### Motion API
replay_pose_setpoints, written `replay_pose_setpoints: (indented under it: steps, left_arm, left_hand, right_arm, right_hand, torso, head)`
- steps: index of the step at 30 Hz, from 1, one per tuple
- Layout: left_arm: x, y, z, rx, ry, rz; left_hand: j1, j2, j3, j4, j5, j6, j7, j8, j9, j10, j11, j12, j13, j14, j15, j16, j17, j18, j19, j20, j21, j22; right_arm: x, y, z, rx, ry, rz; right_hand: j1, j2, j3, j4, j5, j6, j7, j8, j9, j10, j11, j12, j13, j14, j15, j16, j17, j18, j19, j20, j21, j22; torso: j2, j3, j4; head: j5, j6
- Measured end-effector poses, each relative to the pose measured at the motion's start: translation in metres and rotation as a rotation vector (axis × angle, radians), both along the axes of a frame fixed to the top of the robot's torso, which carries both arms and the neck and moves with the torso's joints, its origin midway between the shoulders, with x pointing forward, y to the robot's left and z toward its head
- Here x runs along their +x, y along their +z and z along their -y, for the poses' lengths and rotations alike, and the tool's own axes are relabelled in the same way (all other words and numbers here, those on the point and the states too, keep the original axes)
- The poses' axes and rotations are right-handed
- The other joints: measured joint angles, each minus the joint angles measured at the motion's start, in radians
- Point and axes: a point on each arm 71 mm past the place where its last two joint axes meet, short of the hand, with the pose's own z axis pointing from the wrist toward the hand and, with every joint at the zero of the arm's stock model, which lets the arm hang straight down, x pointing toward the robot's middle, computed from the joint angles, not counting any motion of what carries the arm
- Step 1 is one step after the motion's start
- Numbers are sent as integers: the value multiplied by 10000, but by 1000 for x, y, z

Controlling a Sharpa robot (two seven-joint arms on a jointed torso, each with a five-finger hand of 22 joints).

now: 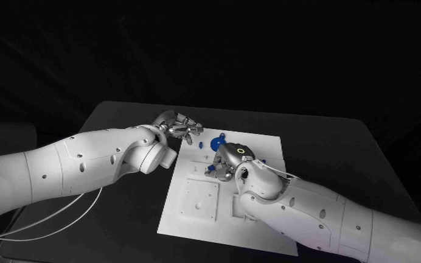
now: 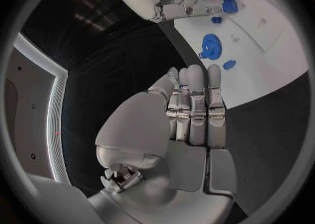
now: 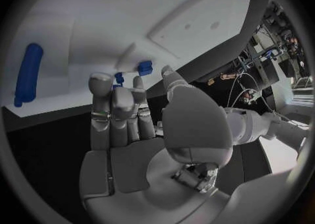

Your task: Assemble the parts on the task board

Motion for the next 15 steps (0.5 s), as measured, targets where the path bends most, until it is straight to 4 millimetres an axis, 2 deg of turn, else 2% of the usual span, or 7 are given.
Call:
replay_pose_setpoints:
  steps: [3, 6, 15]
  left_arm:
    - [0, 0, 0, 0, -3, -4]
    - [0, 0, 0, -1, -9, -8]
    - [0, 0, 0, -2, -20, -18]
  left_hand:
    - [0, 0, 0, 0, 0, 0, 0, 0, 0, 0, 0, 0, 0, 0, 0, 0, -1, 0, 0, 0, 0, 0]
    - [0, 0, 0, 0, 0, 0, 0, 0, 0, 0, 0, 0, 1, 0, 0, 0, -1, 1, 0, 0, 0, -1]
    - [0, 0, -1, 0, 0, 0, 0, 0, 0, 0, 0, 0, 0, 0, 0, 0, -2, 0, 0, 0, 0, -2]
  right_arm:
    - [0, -1, -1, -97, 5, -76]
    - [1, -3, -2, -180, -8, -135]
    - [3, -5, -3, -345, -87, -171]
  right_hand:
    - [31, 31, 56, 50, 0, 43, 11, 0, 0, 45, -44, 0, 39, 37, -36, 0, 16, 0, 0, 0, 36, 0]
    - [55, 54, 300, -51, -165, 69, -14, 0, -5, 82, -8, 0, 69, 37, -37, 0, 26, 1, 0, 1, 77, -1]
    - [55, 54, 499, -215, -214, 78, -24, 0, -52, 117, -43, 0, 110, 37, -36, 0, 48, 0, 1, 1, 90, -2]
  torso:
    - [-1, 0, 0]
    - [-1, 1, 1]
    - [-1, -4, 10]
  head:
    - [-8, 0]
    - [-12, 0]
    - [-14, 6]
